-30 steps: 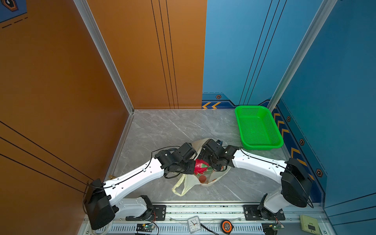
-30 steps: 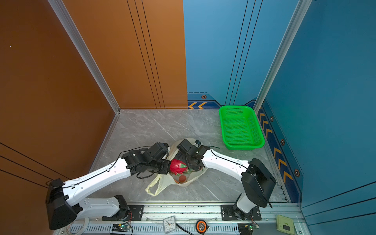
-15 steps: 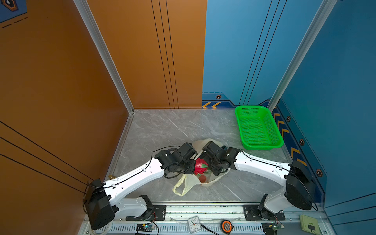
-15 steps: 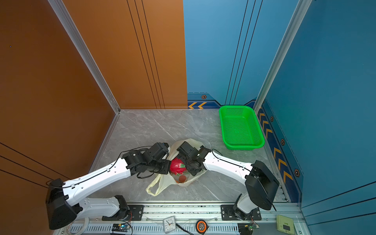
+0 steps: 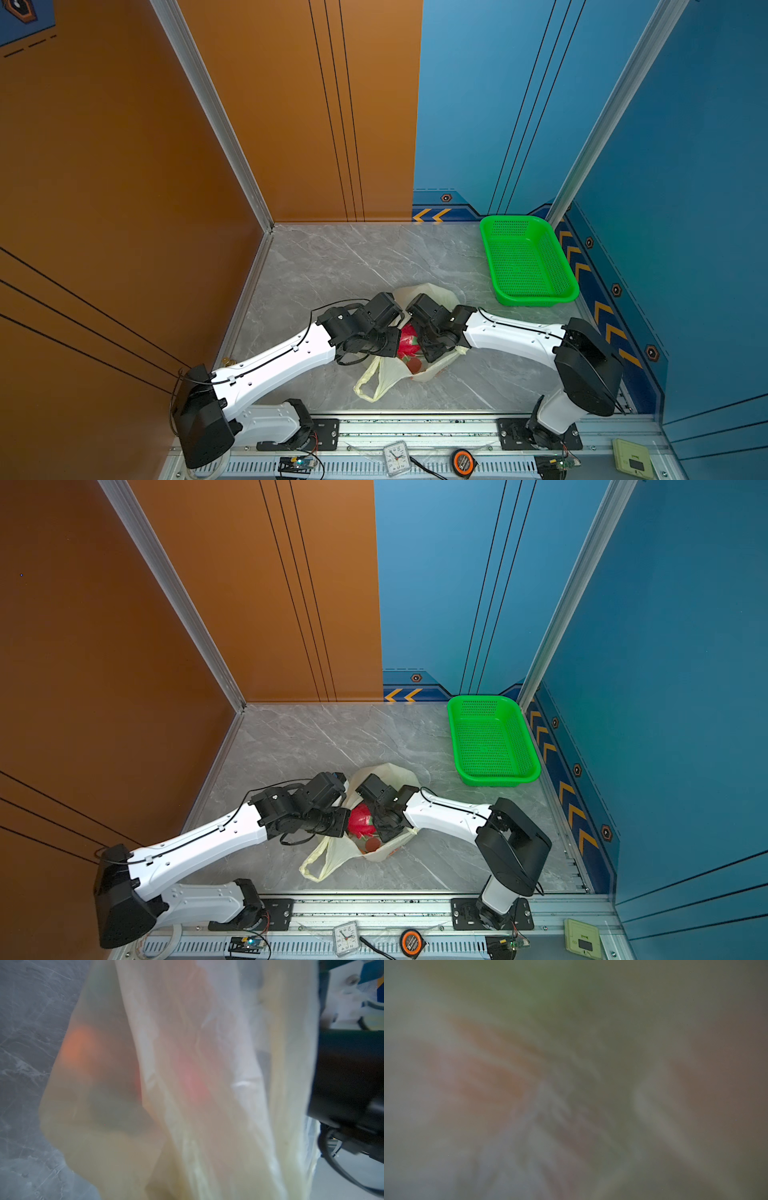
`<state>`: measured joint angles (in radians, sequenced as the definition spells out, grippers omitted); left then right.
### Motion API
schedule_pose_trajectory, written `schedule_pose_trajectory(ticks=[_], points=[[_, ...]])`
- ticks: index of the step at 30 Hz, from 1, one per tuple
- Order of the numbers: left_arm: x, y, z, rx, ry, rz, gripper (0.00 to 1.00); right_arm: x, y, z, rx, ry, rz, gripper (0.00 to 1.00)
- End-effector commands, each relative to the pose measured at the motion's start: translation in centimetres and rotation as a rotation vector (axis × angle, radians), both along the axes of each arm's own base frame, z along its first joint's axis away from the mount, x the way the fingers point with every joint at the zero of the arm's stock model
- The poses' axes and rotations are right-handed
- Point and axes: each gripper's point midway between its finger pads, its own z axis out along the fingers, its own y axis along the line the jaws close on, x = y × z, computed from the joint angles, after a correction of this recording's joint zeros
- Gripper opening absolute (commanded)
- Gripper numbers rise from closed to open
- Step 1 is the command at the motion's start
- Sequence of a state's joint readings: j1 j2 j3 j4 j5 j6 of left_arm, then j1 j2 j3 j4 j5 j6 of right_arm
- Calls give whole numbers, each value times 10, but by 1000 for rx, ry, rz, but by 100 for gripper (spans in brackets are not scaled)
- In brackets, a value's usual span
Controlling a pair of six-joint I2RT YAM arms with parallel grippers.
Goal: Untie the knot of the plastic bag and take out the fruit
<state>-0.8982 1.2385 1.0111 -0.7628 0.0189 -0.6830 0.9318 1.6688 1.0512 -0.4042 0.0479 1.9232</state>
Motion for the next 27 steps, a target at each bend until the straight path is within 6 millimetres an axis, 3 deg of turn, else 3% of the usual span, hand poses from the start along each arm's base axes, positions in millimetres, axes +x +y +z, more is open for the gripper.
schedule_pose_trajectory(ticks=[1,5,8,20,27], points=[[-1,-3,5,-11,-12,4,0,0,4,-22,13,38,-51,100],[-1,-2,6,-13,-15,8,0,3,8,-43,24,52,-76,99],[-1,0,6,-13,-19,10,0,5,5,-45,19,37,-76,85],[-6,8,-2,-6,0,10,0,9,-11,-19,8,-50,-53,27],[-6,8,-6,5,4,0,0,15,-18,11,-46,-121,22,18]])
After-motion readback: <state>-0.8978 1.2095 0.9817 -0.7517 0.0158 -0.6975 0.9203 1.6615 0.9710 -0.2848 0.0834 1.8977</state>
